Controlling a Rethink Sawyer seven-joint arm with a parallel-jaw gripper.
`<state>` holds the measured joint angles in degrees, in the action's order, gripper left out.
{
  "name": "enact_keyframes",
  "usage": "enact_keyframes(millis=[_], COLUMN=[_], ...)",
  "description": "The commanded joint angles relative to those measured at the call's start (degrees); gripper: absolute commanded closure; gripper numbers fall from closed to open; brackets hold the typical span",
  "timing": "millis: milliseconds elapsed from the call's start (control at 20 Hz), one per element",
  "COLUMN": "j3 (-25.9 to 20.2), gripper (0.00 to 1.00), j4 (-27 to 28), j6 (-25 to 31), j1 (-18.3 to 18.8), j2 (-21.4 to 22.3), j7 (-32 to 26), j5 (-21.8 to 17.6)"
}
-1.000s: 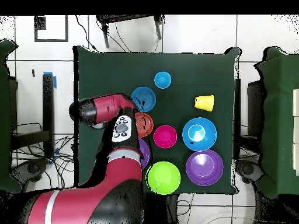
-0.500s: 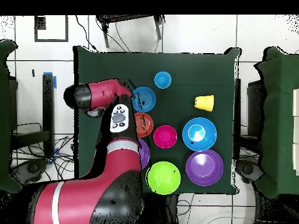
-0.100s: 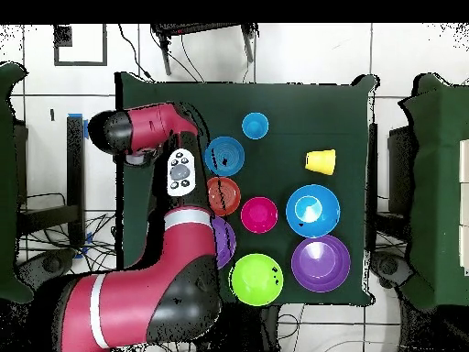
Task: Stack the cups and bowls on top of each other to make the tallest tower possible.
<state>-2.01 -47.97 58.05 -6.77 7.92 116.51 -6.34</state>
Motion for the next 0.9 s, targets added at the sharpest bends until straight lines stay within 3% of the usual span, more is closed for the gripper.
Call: enact_keyframes(millis=[50,350,650,900], j3=[-6.19,-5.64,-5.15,-4.79], gripper=[1.00,1.00,1.00,1.00], j4=[5.26,3.97,7.14,6.75], j6=[4.67,5.49,8.80,6.76], j1=[-0.09,1.29,1.53,1.17], j2=[-1.93,-1.45,-2.07,-2.49], j7=[-6.10,-9.48,-11.36,-9.45], j5=[-0.62,-1.78,-2.67,-2.59])
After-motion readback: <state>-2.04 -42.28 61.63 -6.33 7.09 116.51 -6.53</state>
